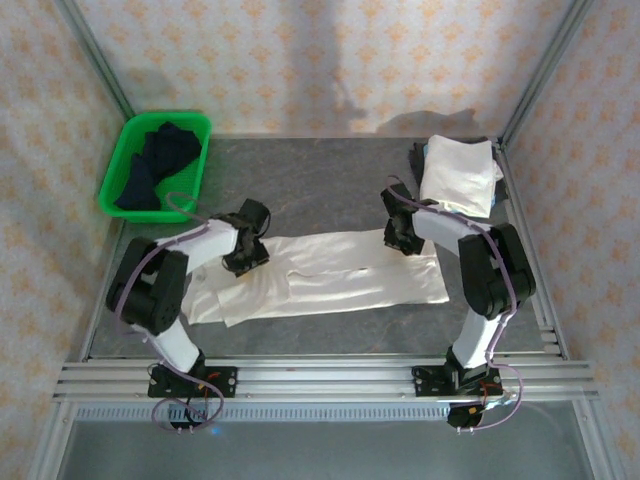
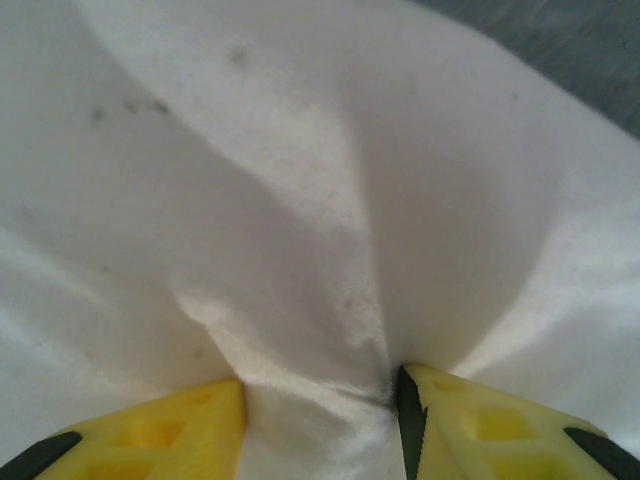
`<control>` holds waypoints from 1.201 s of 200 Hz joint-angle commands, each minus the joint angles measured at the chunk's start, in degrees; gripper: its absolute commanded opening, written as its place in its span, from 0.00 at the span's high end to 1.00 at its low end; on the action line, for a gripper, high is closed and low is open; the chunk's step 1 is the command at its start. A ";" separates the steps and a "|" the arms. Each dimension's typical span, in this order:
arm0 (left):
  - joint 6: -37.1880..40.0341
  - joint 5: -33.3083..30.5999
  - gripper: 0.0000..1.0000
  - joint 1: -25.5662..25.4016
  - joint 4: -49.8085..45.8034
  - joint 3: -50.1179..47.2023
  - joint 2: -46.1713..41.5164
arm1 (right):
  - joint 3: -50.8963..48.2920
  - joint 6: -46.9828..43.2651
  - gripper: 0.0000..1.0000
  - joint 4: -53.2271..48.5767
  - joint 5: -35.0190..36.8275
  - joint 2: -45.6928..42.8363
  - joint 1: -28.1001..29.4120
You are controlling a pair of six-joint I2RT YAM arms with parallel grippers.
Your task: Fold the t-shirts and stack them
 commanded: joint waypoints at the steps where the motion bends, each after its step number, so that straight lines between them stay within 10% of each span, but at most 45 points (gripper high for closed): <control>1: 3.15 -2.50 0.55 0.50 -1.18 7.99 8.08 | -0.35 -0.76 0.76 -4.04 2.25 0.14 -0.05; 123: 25.79 15.18 0.46 5.35 -23.15 88.04 58.26 | -13.30 12.70 0.74 -9.45 0.69 -10.09 19.03; 183: 18.53 26.27 0.35 3.31 -10.83 96.50 59.38 | -2.57 15.75 0.74 -11.96 -0.47 -6.93 32.35; 214: 17.97 22.52 0.08 3.34 -9.38 95.67 52.36 | -1.38 13.11 0.71 -11.40 7.60 -9.18 32.33; 240: 17.50 18.28 0.06 3.40 -7.94 89.71 48.01 | -0.54 10.57 0.73 -8.19 6.86 -5.16 32.44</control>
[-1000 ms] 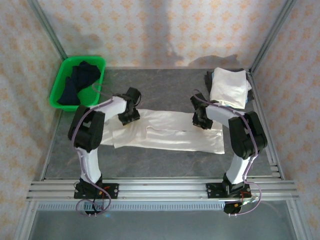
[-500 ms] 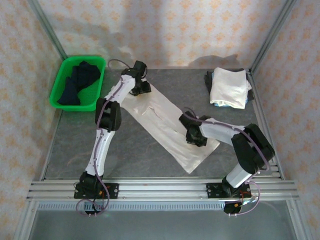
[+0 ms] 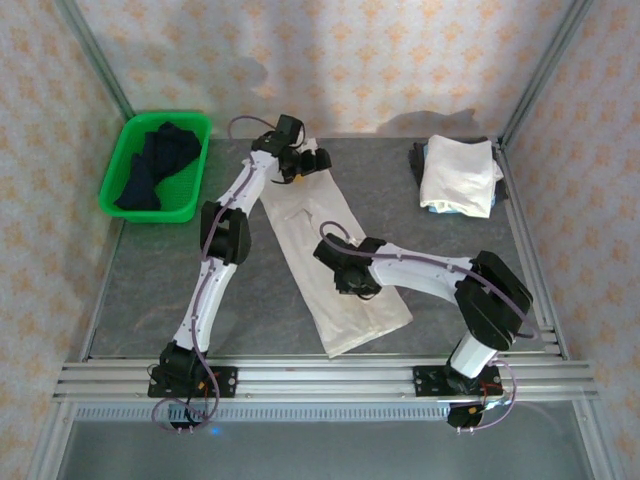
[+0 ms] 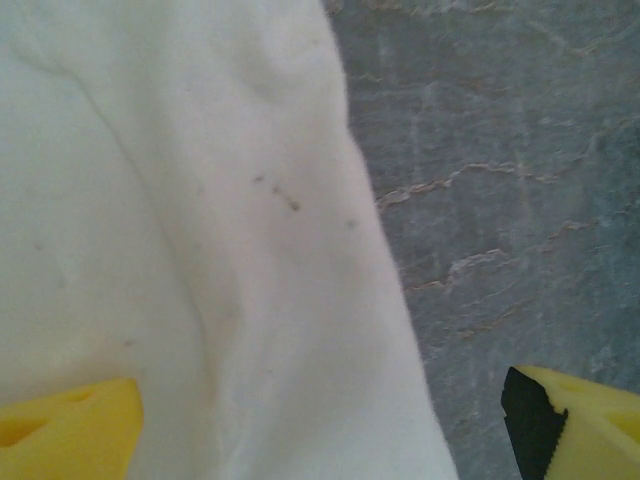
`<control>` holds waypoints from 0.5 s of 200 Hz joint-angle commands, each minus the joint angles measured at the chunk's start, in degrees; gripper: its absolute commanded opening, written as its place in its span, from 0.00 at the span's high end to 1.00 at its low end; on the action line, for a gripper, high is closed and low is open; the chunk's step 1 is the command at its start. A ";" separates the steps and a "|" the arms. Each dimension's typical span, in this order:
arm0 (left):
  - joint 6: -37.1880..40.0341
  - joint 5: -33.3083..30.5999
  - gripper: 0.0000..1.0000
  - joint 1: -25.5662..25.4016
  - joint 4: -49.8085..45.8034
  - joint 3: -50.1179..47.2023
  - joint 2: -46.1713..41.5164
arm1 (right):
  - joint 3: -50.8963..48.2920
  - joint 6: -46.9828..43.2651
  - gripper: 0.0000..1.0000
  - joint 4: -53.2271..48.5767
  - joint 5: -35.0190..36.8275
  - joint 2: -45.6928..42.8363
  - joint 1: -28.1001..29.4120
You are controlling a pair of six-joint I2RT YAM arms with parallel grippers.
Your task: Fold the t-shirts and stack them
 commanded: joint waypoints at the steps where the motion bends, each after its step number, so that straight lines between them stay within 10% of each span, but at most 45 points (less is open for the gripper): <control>1: -1.10 -3.99 0.06 0.27 2.87 -3.97 -8.56 | 1.42 -2.30 0.73 1.03 3.45 2.81 0.06; 100: -10.18 -2.35 0.18 -0.57 6.65 -0.71 4.97 | -6.39 5.29 0.73 6.48 2.88 2.89 3.86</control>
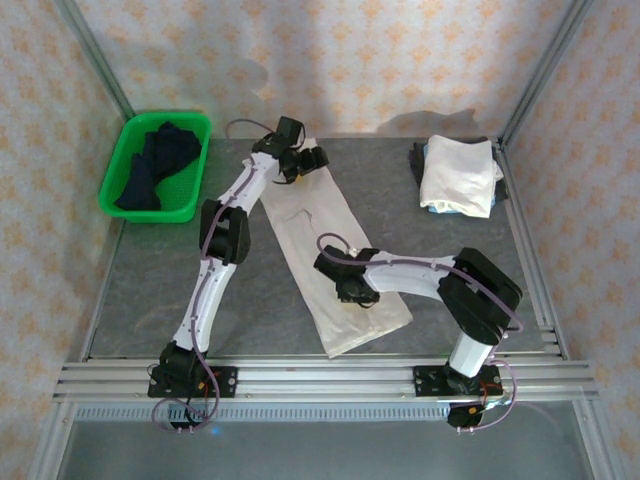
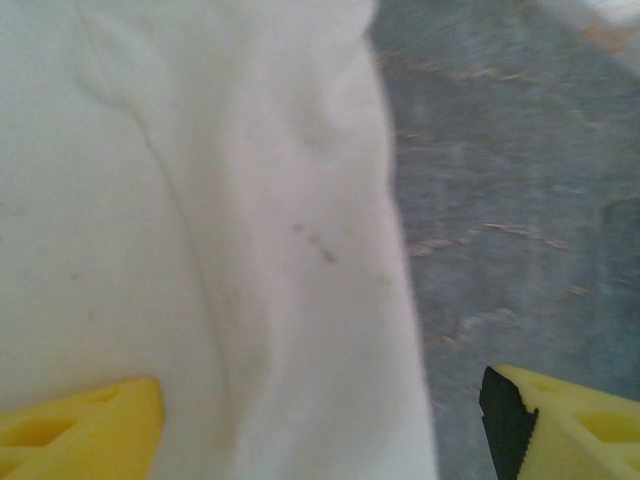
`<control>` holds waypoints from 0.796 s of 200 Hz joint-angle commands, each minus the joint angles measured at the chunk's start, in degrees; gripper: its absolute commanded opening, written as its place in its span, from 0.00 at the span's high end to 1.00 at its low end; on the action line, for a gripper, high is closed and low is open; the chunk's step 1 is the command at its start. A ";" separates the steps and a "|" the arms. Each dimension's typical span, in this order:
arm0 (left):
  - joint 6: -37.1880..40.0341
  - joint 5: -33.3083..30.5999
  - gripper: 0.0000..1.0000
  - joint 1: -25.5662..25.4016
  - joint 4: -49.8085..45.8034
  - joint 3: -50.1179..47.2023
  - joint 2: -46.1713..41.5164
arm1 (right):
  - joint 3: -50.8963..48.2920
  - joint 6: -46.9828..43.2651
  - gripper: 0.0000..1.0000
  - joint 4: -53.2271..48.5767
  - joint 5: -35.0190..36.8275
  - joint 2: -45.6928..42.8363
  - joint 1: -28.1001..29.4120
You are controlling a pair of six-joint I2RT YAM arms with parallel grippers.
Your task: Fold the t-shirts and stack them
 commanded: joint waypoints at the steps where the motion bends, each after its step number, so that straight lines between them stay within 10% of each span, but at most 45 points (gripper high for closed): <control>1: -2.96 0.43 0.18 -0.57 0.60 2.40 3.78 | -0.82 3.66 0.73 0.56 1.37 -0.38 2.63; 118: 7.17 4.08 0.00 -3.99 -3.44 8.17 -4.28 | 10.10 4.26 0.64 -3.04 6.21 -3.35 11.88; 159: 13.39 3.10 0.00 -3.38 -7.73 -14.47 -23.76 | -5.20 7.51 0.47 -6.04 9.10 -20.73 11.78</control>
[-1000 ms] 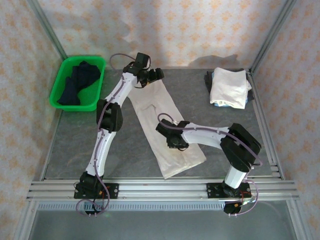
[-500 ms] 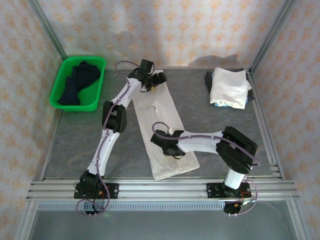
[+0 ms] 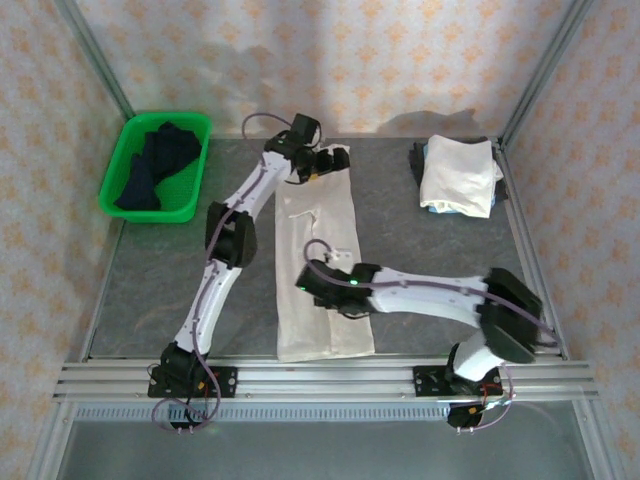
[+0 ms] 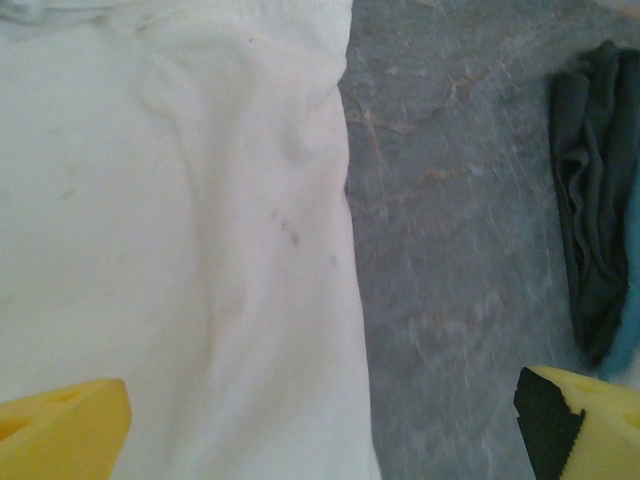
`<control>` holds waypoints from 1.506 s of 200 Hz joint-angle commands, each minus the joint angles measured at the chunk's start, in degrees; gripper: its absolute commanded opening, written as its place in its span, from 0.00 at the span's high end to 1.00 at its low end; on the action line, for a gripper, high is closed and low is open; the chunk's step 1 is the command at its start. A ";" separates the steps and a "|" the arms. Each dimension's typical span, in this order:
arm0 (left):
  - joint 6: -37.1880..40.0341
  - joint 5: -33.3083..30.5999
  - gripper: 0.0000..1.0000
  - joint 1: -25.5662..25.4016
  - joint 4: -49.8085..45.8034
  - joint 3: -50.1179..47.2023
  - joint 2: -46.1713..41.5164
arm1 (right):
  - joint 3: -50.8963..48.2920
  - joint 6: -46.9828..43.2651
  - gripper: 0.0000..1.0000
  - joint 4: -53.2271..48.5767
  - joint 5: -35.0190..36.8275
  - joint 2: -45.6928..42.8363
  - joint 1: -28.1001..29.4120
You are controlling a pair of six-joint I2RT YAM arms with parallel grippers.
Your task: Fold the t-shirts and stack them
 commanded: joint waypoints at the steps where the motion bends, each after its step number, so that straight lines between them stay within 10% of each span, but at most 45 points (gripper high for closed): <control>1: 6.17 -1.62 0.00 0.80 -3.26 -14.35 -17.62 | -8.35 2.05 0.47 -4.69 3.29 -9.40 -0.20; 52: 0.23 1.25 0.02 2.27 15.11 -73.65 -52.94 | -24.02 5.00 0.46 2.29 -9.11 -22.54 0.44; 118: -21.51 -16.53 0.18 -19.61 17.55 -121.41 -93.66 | -29.56 6.21 0.50 4.96 -14.10 -23.05 1.74; 157: -34.25 -24.77 0.25 -36.80 17.24 -128.85 -105.24 | -28.94 5.72 0.52 4.38 -16.00 -20.77 2.76; 203: -37.73 -29.03 0.32 -47.24 21.47 -126.03 -96.74 | -29.18 5.92 0.52 2.88 -16.04 -20.23 2.93; 301: -36.21 -27.60 0.64 -50.14 21.26 -121.61 -89.33 | -26.15 5.43 0.69 5.48 -15.79 -13.10 4.86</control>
